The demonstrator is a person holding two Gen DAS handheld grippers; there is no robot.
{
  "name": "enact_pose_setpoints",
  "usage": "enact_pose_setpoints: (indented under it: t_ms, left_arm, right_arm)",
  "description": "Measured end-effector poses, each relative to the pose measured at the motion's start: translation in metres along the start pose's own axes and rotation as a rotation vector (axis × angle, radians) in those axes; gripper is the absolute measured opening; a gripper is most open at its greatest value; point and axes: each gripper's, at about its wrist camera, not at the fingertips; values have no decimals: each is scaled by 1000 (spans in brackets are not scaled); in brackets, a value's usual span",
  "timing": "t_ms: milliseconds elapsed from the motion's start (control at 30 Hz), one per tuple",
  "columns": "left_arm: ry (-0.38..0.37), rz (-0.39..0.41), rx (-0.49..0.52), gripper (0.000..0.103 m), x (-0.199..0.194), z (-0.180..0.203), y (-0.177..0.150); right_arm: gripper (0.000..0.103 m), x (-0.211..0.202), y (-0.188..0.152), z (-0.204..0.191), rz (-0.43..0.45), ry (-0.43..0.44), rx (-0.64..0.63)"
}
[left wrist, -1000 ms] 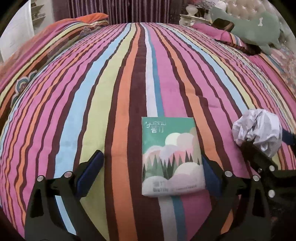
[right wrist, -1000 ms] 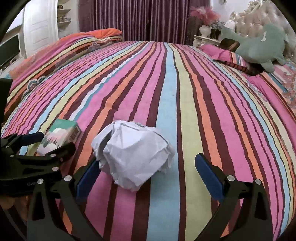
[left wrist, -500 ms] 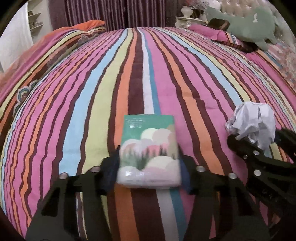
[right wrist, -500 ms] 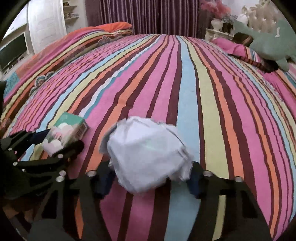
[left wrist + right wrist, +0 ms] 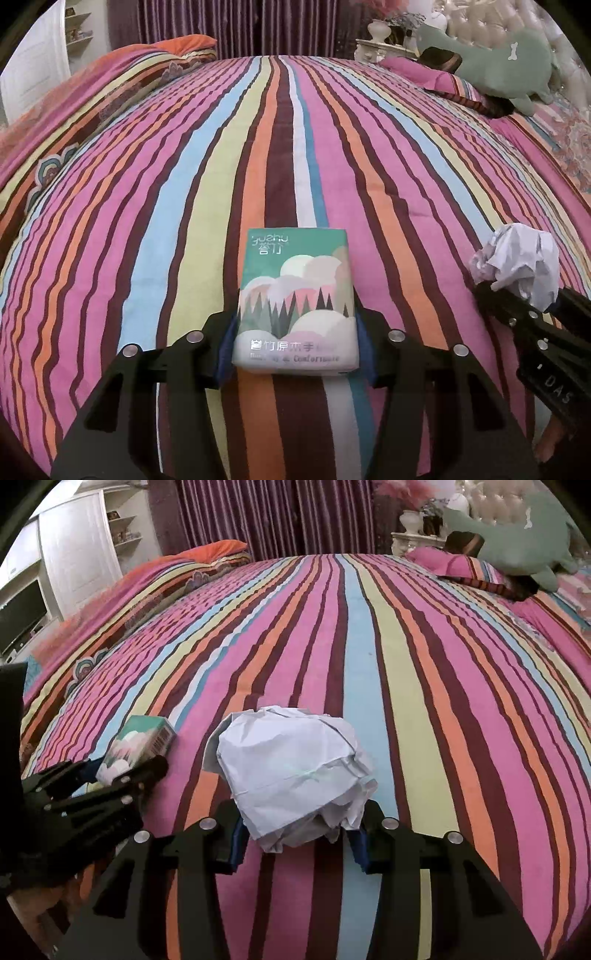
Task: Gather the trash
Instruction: 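Lift and carry the tissue pack and paper ball over the wastebasket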
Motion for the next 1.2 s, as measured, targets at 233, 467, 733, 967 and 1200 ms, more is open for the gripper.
enact_pose_setpoints:
  t_ms: [233,467,733,967,1200]
  left_arm:
    - [-7,-23,-8,51,-24,6,-23]
    - [-17,-36,5,51,-58,15,-56]
    - [-27,-34,18,51,-100,21,-99]
    - [-29,-42,9,51,-129,19,-134]
    - [-27,-34,16,51,-159,19,-164]
  right_arm:
    - [42,-24,-10,2,-12,-25,16]
    - [42,-56,-35,5,-42,-63,57]
    - [42,-89,-73,10,-66,-69,83]
    - [42,-110,-98,11,-77,-62,95]
    - [42,-136,-126,8,-70,-62,106]
Point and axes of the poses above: each gripper's, at about its wrist camera, not at the fingertips, and x roughly the way its jaws point, z to its right, y to its top, and after that the axes turned 12 degrees about -y, right-handed
